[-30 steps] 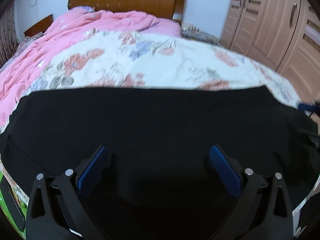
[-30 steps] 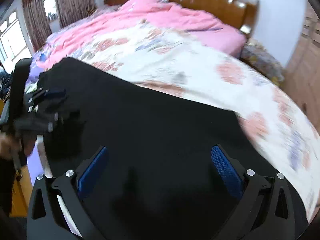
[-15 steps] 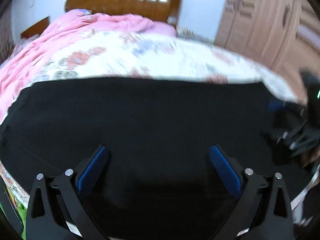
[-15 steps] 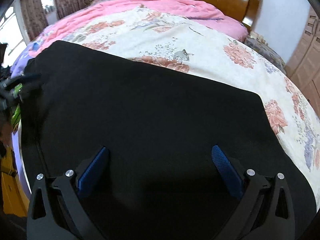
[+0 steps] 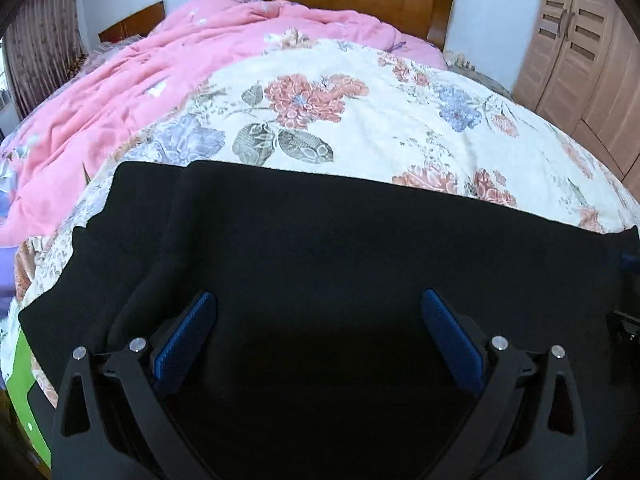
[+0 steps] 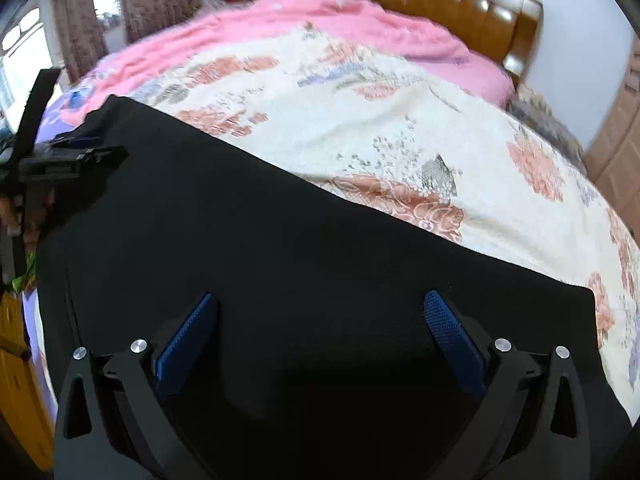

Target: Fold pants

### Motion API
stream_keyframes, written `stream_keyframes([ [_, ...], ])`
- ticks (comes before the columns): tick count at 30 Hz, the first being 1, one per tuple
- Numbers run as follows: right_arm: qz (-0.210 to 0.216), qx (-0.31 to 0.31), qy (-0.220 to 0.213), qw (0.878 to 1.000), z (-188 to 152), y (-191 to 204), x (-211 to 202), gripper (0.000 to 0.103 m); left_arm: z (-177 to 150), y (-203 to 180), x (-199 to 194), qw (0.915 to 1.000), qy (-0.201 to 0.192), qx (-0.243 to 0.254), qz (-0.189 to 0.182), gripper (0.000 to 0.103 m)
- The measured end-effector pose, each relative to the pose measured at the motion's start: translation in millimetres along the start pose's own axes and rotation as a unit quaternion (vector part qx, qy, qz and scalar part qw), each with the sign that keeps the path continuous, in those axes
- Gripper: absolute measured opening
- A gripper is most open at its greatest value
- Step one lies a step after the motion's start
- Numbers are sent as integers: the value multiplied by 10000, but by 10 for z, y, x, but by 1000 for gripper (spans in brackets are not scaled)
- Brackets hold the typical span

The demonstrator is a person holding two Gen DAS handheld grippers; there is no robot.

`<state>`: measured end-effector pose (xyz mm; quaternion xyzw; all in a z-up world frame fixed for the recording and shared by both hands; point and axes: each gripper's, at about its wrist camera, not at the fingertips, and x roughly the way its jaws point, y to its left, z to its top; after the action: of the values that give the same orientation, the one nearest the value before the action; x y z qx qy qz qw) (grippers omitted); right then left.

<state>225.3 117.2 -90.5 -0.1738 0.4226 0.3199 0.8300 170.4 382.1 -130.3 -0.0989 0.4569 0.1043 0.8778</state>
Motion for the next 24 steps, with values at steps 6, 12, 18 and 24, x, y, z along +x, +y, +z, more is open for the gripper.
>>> stream_keyframes([
  [6,-32,-12,3,10000,-10,-12,-12,99,-79,136,-549,9942,-828,-445,-532,101],
  [12,-40,-16,3,10000,-4,-6,-8,99,-330,1146,-934,9607,-1154,-2192,-1254,99],
  [18,-38,-15,3,10000,-5,-10,-7,99,-540,1828,-740,9243,-694,-3064,-2168,81],
  [24,-40,-18,3,10000,-4,-11,-7,99,-616,1769,-524,9239,-345,-3095,-2221,81],
])
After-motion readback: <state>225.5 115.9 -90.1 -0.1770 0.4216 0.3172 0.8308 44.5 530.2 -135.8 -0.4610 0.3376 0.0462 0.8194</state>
